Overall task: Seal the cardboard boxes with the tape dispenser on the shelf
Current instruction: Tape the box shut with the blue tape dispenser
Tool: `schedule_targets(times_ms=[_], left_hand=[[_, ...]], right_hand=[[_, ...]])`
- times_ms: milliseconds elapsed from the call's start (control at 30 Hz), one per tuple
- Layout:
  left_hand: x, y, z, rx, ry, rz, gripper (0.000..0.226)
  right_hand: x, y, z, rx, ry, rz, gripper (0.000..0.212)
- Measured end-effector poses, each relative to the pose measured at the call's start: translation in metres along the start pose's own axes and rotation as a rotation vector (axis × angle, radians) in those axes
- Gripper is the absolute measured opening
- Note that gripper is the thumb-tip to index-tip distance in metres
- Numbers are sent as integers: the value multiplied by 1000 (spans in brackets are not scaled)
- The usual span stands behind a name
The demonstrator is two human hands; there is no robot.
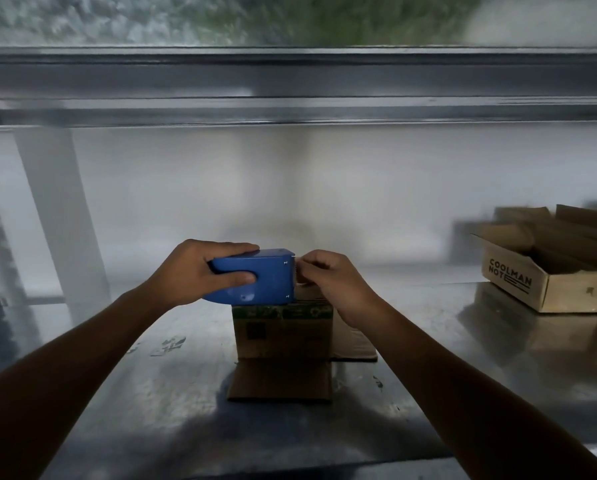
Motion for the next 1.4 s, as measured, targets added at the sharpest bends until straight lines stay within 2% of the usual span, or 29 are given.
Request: schedule_targets(times_ms=[267, 500, 633, 767, 1033, 1200, 1400], left_hand=[[1, 7, -11, -65, -4, -18, 56], [2, 19, -38, 14, -86, -242, 43], [1, 27, -47, 68, -100, -190, 44], [2, 34, -43, 61, -86, -67, 39], [24, 49, -20, 82, -16, 4, 32], [36, 60, -8, 112, 11, 14, 31], [25, 60, -12, 51, 51, 43, 32]], right_hand=[[11, -6, 13, 174, 91, -84, 19], [25, 3, 38, 65, 94, -97, 21], [39, 2, 45, 49, 103, -144, 25], [54, 1, 35, 84, 49, -192, 26], [71, 19, 26, 136, 15, -270, 27], [70, 19, 26, 223, -11, -194, 28], [62, 16, 30, 235, -95, -217, 25]])
Point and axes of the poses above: each hand's wrist, its own x-axis away from the middle knuckle, its own y-axis out of the back of the hand, z = x × y, the point moved 1 cm from there along -x, towards the middle knuckle, and after that the axes turned 14 degrees about -x, right-handed, at the moved point
